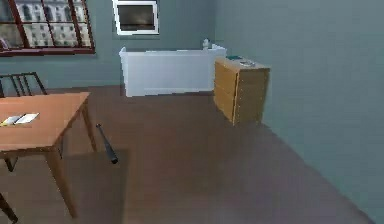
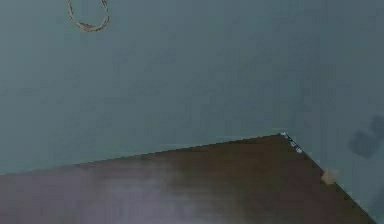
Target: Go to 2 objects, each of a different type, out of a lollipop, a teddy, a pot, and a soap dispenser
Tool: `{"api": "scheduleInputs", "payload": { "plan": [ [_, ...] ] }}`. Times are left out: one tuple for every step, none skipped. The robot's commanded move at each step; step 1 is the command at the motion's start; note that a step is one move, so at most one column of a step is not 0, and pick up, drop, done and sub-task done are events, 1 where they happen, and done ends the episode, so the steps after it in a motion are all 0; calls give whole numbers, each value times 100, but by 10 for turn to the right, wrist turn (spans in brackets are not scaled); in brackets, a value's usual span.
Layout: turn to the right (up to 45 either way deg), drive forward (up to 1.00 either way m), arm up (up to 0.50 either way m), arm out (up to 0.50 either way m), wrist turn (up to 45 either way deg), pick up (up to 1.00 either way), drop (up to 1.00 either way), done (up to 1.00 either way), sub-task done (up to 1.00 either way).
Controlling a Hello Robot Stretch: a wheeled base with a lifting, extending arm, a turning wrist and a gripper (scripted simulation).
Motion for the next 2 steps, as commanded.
{"api": "scheduleInputs", "payload": {
  "plan": [
    [0, 100, 0, 0, 0, 0, 0, 0, 0],
    [-30, 0, 0, 0, 0, 0, 0, 0, 0]
  ]
}}
